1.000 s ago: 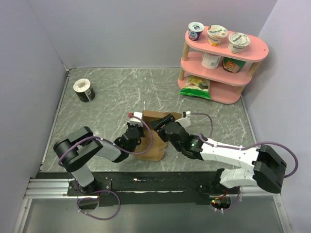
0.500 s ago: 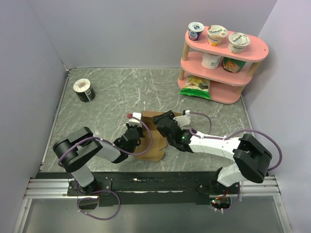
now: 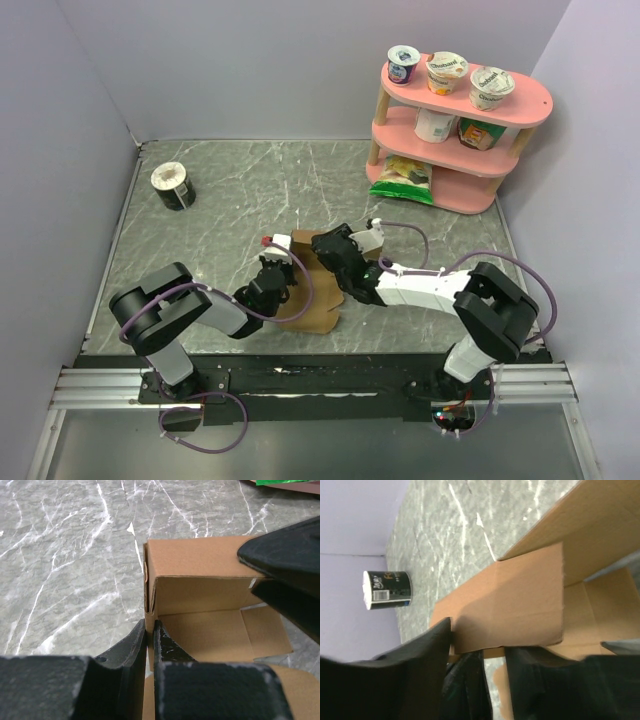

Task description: Fold the paper box

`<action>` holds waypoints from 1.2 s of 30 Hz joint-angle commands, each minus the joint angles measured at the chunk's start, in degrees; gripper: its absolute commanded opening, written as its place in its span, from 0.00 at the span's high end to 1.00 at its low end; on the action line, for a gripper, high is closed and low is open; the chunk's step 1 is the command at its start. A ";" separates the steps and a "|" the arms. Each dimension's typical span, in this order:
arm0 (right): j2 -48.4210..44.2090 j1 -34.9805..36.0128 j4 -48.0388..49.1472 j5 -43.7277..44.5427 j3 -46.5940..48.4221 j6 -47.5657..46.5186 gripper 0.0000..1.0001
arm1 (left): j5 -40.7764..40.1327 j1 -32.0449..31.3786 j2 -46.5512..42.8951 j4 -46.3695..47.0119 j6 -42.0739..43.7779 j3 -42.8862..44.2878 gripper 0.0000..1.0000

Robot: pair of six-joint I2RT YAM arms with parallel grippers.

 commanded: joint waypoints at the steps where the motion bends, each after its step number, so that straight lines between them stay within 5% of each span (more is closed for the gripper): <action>1: 1.43 -0.35 2.52 1.61 2.42 -2.23 0.58 | -0.16 -0.50 0.73 3.01 0.81 -0.81 0.91; 10: 2.57 -0.26 1.73 1.87 1.01 -0.47 0.69 | 0.28 -0.59 0.56 5.03 0.55 -2.39 0.65; 17: 1.61 -0.35 1.82 2.57 -0.31 -0.11 0.71 | 4.31 0.46 1.61 6.79 -0.41 -2.48 0.55; 36: 1.08 -0.35 1.20 2.22 -2.15 1.47 0.78 | 13.38 5.38 6.26 9.96 -2.35 0.94 0.47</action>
